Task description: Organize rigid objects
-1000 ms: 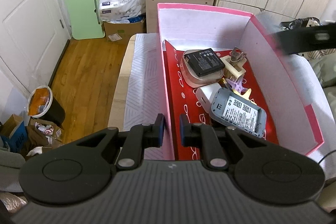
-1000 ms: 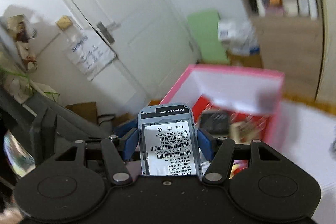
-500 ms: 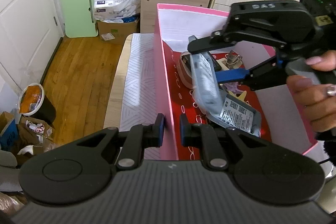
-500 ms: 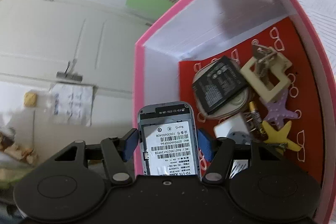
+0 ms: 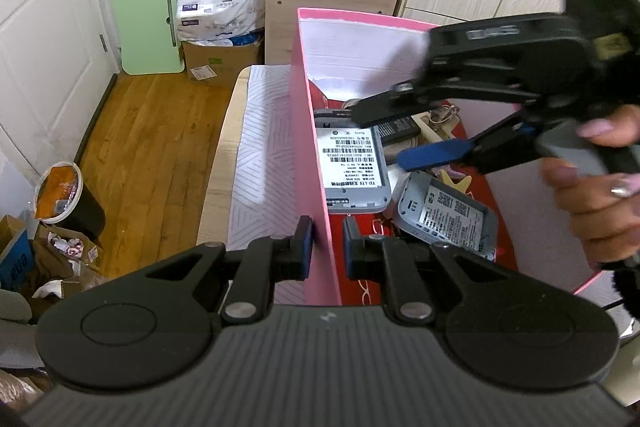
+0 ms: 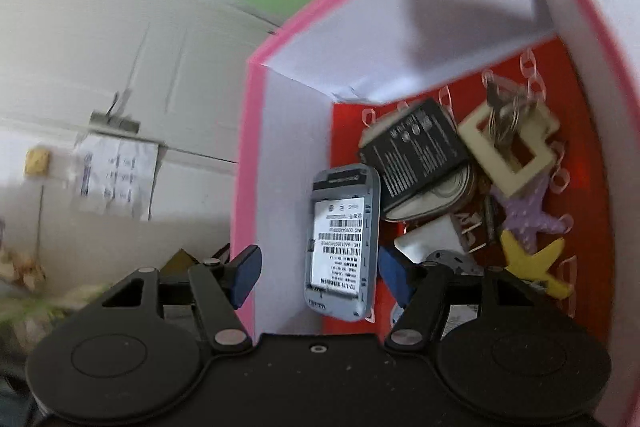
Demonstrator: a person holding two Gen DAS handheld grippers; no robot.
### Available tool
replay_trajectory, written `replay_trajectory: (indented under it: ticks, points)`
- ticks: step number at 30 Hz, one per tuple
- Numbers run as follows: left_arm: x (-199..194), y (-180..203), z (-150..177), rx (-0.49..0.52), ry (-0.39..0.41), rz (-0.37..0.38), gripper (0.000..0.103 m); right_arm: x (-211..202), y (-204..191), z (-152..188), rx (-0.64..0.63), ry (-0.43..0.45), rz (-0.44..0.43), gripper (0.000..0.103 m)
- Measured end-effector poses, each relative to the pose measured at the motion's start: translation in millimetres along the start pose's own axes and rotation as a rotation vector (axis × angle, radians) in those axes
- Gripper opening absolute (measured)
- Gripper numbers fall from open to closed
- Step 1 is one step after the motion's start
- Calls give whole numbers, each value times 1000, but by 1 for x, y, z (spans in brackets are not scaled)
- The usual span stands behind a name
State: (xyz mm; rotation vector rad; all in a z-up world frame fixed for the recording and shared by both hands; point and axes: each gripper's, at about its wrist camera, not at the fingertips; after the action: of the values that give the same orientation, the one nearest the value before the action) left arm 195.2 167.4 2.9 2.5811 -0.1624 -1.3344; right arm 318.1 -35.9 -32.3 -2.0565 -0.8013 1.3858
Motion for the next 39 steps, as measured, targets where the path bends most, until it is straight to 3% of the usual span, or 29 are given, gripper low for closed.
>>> replay_trajectory:
  ticks: [5,13,16,20,24,28,36,39]
  points:
    - [0,1,0,-3,1,-5,13,-43,-19,9,-197,46,25,71]
    - [0,8,-2,4,-10,-37,13,-96,-46,44,-498,208,201,72]
    - [1,5,-6,-15,-24,-32,13,-108,-44,52,-513,237,187,73]
    - [1,6,-7,-20,-28,-77,14,-119,-44,62,-518,290,217,73]
    - [-16,9,-2,-11,-9,-74,17,-128,-45,70,-533,319,253,75]
    - [-35,13,6,-12,15,-83,22,-134,-40,77,-528,324,250,76]
    - [-58,31,26,13,39,-117,23,-142,-36,91,-543,336,263,77]
    - [-70,41,31,24,54,-120,30,-146,-35,98,-549,342,268,79]
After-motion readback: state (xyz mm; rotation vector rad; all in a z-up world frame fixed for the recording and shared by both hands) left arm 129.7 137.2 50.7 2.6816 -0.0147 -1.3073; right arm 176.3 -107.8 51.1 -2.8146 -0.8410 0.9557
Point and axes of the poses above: each gripper's, at about its wrist camera, not at the fingertips, and x roughly the way its jaws point, y to its right, z to its underside, and after that the axes turned 12 degrees about -x, right-handed
